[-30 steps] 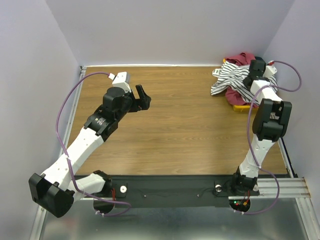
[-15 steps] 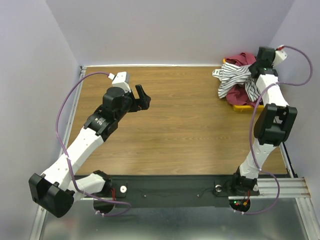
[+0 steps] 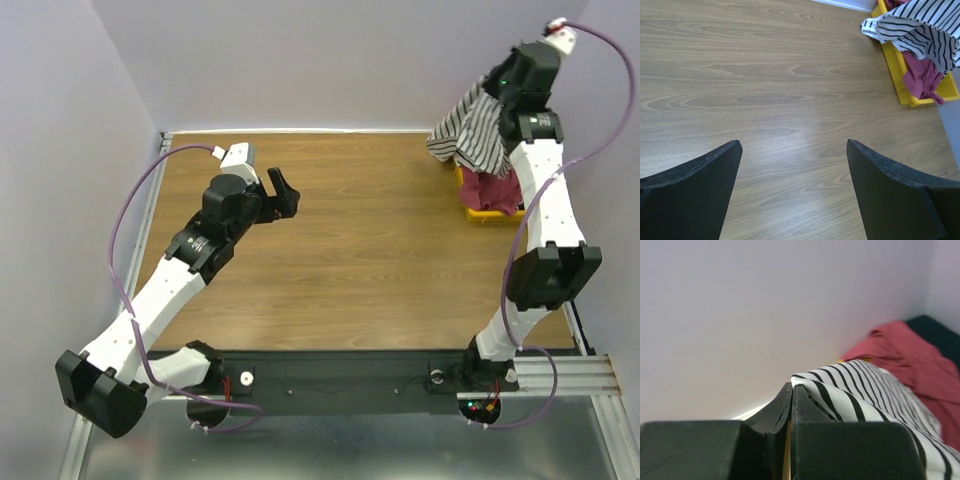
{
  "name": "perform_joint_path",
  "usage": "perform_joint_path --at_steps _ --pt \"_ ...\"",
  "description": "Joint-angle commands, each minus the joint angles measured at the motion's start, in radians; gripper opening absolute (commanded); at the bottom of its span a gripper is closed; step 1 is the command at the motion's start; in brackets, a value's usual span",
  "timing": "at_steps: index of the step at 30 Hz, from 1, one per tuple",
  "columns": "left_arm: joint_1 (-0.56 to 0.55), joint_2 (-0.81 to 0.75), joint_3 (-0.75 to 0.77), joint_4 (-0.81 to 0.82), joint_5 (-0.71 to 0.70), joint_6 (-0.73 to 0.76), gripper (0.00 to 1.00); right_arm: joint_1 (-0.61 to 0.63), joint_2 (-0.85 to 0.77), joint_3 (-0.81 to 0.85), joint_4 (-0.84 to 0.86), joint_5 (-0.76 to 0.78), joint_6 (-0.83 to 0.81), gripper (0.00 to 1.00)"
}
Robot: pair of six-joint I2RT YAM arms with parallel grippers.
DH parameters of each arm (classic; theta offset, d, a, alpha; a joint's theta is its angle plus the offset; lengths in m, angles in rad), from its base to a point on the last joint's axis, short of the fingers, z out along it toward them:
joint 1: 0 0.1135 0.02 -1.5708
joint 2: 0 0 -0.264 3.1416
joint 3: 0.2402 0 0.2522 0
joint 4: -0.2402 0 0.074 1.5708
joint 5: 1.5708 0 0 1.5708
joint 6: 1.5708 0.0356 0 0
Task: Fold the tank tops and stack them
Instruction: Grab the tank top from the pile, then move the tank top to the center of the board
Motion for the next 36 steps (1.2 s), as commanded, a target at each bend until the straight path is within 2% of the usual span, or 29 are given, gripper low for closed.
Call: perform_joint_path --at_steps 1,9,13,17,18,20,21,22,23,24,25,26,27,30,36 --pt "0.008 -0.039 0.013 0.043 -0.028 -0.017 0.98 0.191 -0.084 0.094 0.047 -0.012 -0.102 0.00" --pt "0.011 -0.065 0.065 0.014 -0.063 -0.029 0.98 0.417 -0.086 0.287 0.043 -0.019 -0.130 0.00" --pt "0.013 -0.089 0.087 -0.006 -0.077 -0.064 0.98 0.521 -0.099 0.249 0.039 -0.009 -0.101 0.00" --pt "0.013 -0.136 0.045 -0.020 -0.115 -0.127 0.97 0.626 -0.184 -0.120 0.047 0.017 -0.032 0.00" --pt "0.013 -0.159 0.003 -0.020 -0.146 -0.141 0.96 0.639 -0.197 -0.312 0.053 0.030 0.012 0.00" --pt "0.014 -0.176 -0.048 -0.016 -0.179 -0.166 0.95 0.664 -0.223 -0.500 0.103 0.033 0.060 0.01" --pt "0.014 -0.185 -0.079 -0.014 -0.192 -0.193 0.94 0.667 -0.231 -0.597 0.118 0.025 0.085 0.06" --pt "0.016 -0.187 -0.135 -0.011 -0.210 -0.212 0.92 0.669 -0.230 -0.729 0.128 0.021 0.131 0.16" --pt "0.016 -0.184 -0.166 -0.003 -0.210 -0.227 0.90 0.669 -0.225 -0.785 0.134 0.004 0.152 0.39" --pt "0.016 -0.181 -0.235 0.010 -0.198 -0.259 0.87 0.669 -0.221 -0.828 0.135 -0.001 0.174 0.49" --pt "0.017 -0.164 -0.268 0.041 -0.187 -0.275 0.85 0.669 -0.224 -0.912 0.134 0.011 0.194 0.63" --pt "0.017 -0.164 -0.298 0.053 -0.174 -0.288 0.82 0.669 -0.234 -0.947 0.134 0.023 0.208 0.63" --pt "0.017 -0.141 -0.352 0.085 -0.142 -0.314 0.78 0.669 -0.265 -0.978 0.134 0.036 0.224 0.72" --pt "0.017 -0.106 -0.445 0.150 -0.086 -0.345 0.69 0.670 -0.325 -1.069 0.132 0.068 0.220 0.77" --pt "0.013 -0.049 -0.528 0.185 -0.049 -0.390 0.52 0.682 -0.450 -1.217 0.128 0.010 0.278 0.75"
